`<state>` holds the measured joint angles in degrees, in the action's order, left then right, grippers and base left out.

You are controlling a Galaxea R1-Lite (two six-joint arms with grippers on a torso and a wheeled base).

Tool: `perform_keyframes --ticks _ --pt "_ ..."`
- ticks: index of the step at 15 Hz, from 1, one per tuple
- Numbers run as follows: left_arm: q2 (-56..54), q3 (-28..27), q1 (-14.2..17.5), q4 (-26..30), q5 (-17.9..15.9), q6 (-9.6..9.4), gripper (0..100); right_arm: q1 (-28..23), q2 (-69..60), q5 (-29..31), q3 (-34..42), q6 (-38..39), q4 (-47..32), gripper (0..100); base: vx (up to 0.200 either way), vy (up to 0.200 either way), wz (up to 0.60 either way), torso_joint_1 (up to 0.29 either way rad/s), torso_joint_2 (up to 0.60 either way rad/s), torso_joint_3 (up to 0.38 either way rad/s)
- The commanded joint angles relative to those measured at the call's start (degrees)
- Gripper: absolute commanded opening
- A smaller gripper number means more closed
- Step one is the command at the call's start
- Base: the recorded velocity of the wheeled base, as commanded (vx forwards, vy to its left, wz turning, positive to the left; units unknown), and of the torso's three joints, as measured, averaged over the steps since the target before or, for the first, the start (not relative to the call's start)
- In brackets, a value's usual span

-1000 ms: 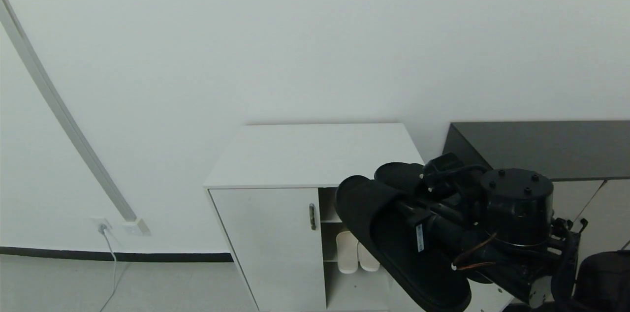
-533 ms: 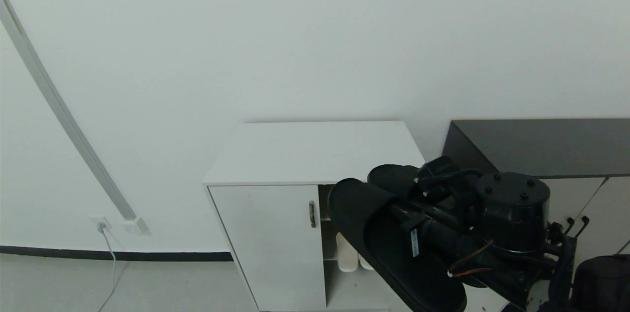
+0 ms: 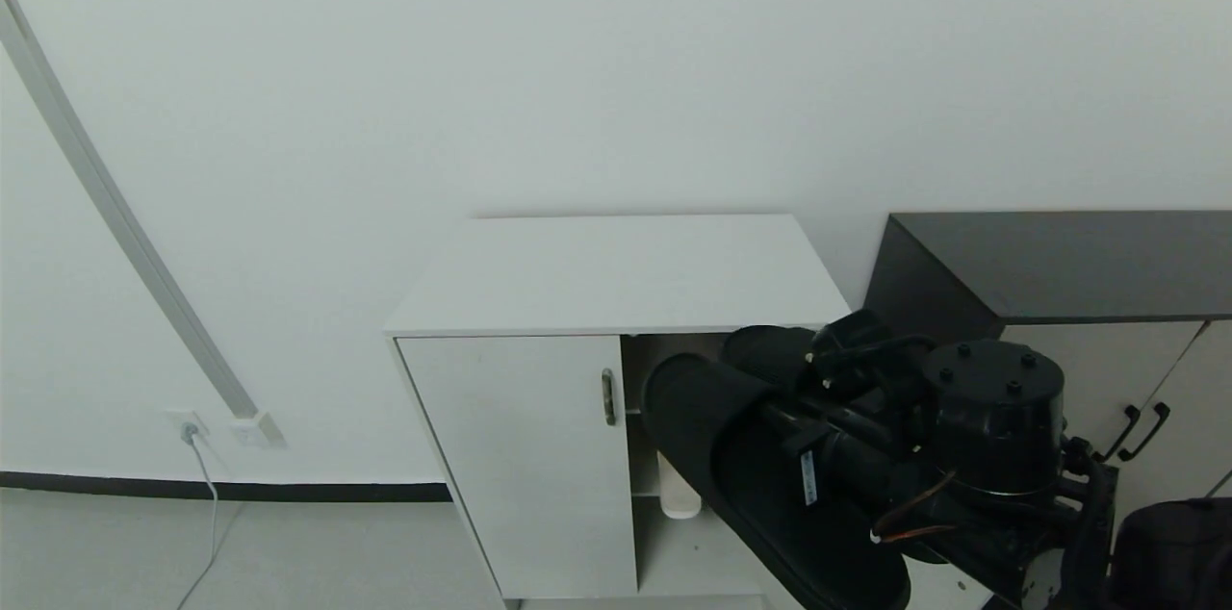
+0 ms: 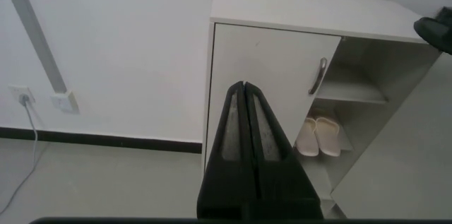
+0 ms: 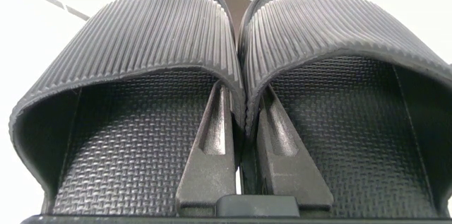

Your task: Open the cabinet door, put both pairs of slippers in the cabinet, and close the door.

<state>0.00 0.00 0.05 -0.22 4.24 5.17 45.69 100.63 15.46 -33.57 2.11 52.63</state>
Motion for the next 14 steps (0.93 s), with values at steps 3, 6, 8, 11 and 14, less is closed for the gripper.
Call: perform_keyframes --ticks 3,6,8,11,14 --pt "0.00 0.00 0.04 -0.04 0.06 0.02 0 0.01 0.53 0.01 0.35 -0.09 0.02 0 0.000 0.000 0.00 -0.204 0.47 0.264" --pt "0.00 0.00 0.04 -0.04 0.06 0.02 0 0.01 0.70 0.01 0.35 -0.18 0.02 0 0.000 0.000 0.00 -0.227 0.56 0.321" --pt "0.00 0.00 0.04 -0.04 -0.02 0.02 0 0.10 0.70 0.01 0.44 -0.18 0.02 0 0.000 0.000 0.00 -0.220 0.54 0.310" --pt "0.00 0.00 0.04 -0.04 0.06 0.02 0 0.45 0.70 0.10 0.70 -0.18 0.81 0 0.000 0.000 0.00 -0.207 0.53 0.318" --pt "0.00 0.00 0.04 -0.04 0.06 0.02 0 0.63 0.97 0.10 0.88 -0.18 1.16 0 0.000 0.000 0.00 -0.186 0.51 0.315"
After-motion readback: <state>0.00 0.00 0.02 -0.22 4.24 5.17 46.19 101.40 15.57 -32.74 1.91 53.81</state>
